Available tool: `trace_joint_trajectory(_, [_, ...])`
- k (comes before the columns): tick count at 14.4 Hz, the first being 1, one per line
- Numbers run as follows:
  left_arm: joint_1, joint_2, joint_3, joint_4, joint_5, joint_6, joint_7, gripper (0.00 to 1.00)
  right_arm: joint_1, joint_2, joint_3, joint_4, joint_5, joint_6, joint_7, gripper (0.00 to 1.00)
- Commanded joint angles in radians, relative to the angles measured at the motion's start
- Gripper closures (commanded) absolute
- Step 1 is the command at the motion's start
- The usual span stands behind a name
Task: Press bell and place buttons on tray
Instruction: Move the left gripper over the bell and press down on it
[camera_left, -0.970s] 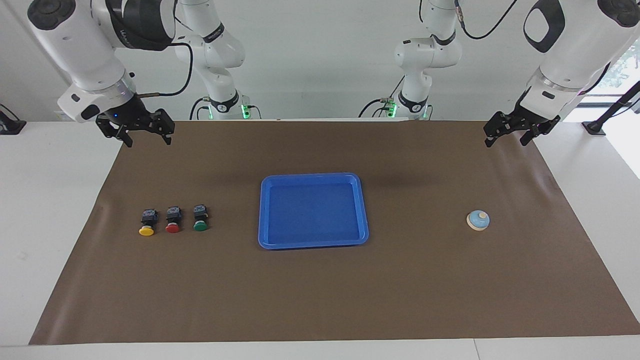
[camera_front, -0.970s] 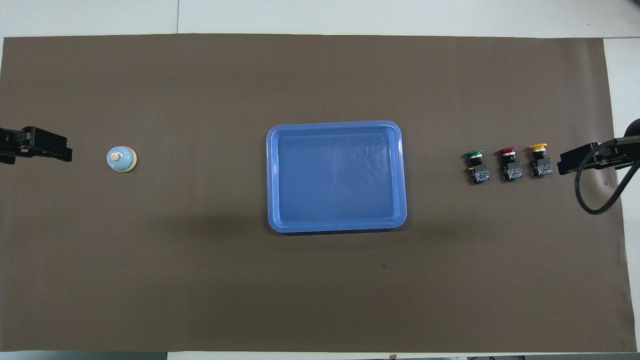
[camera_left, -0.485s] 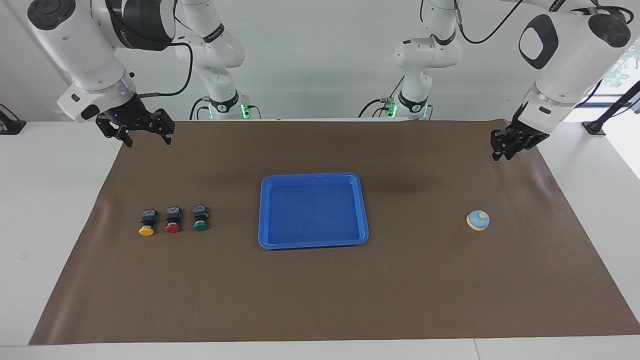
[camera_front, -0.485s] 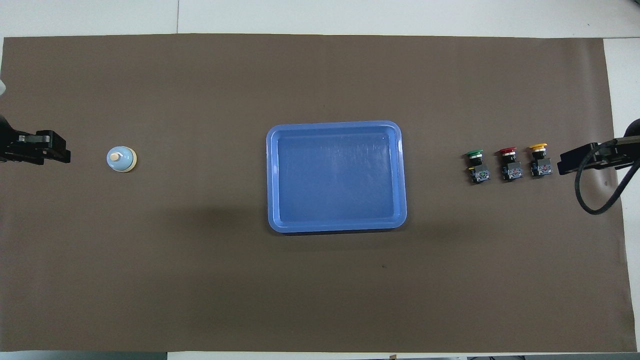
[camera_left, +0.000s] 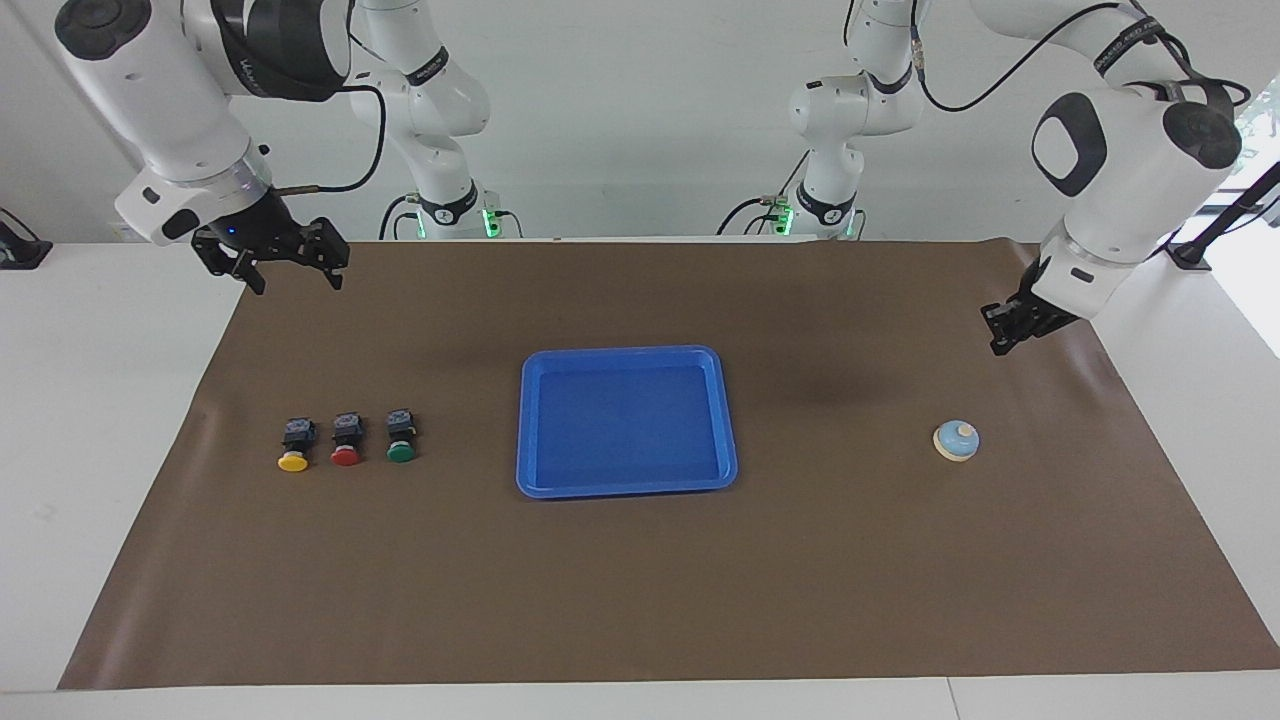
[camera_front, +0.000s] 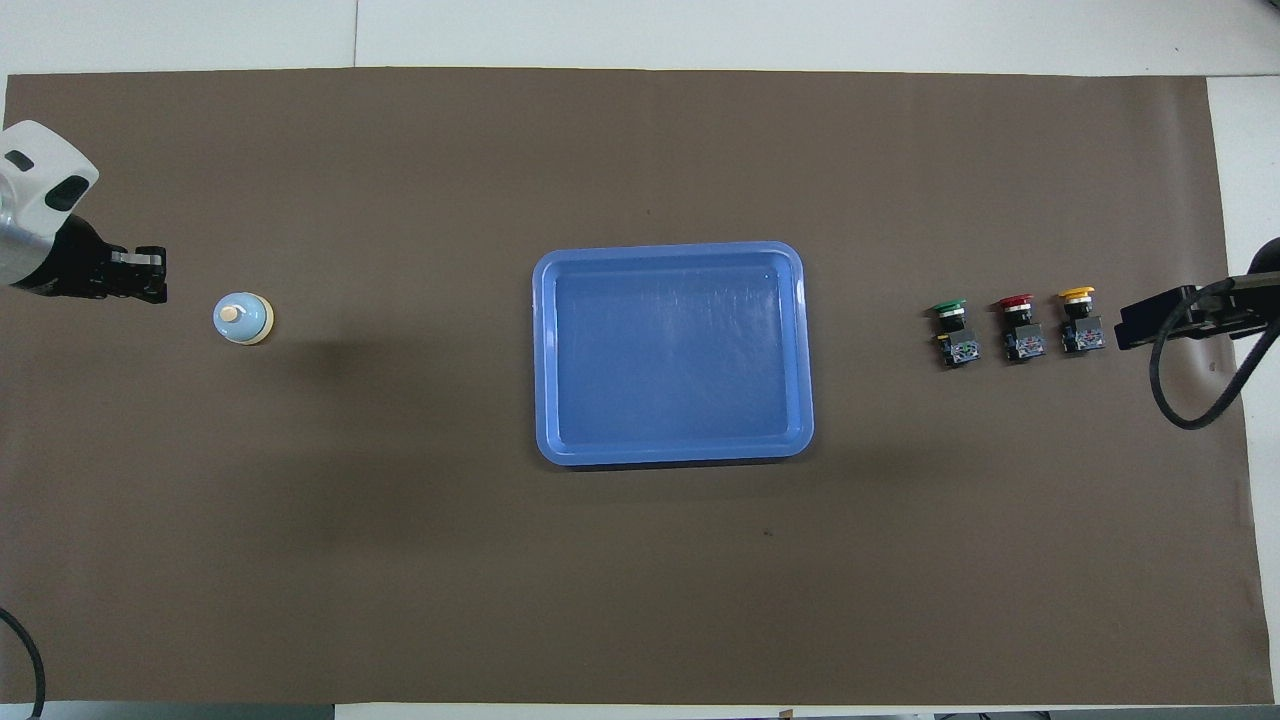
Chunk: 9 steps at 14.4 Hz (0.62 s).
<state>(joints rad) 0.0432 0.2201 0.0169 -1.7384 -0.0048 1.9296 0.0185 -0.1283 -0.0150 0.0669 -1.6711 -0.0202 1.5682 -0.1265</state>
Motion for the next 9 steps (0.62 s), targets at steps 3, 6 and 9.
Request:
trace_joint_trajectory(3, [0.003,0.082,-0.003,-0.013,0.003,0.127,0.011,1.0,-0.007,-0.008,0.008,0.001,-0.007,-0.016,0.013,0.0])
trace_joint_trajectory(6, [0.003,0.116,-0.003,-0.021,0.003,0.158,0.011,1.0,-0.007,-0.008,0.008,0.001,-0.007,-0.016,0.014,0.0])
trace_joint_trajectory(9, [-0.006,0.113,-0.003,-0.075,0.003,0.187,0.011,1.0,-0.007,-0.008,0.008,0.001,-0.007,-0.016,0.013,0.0])
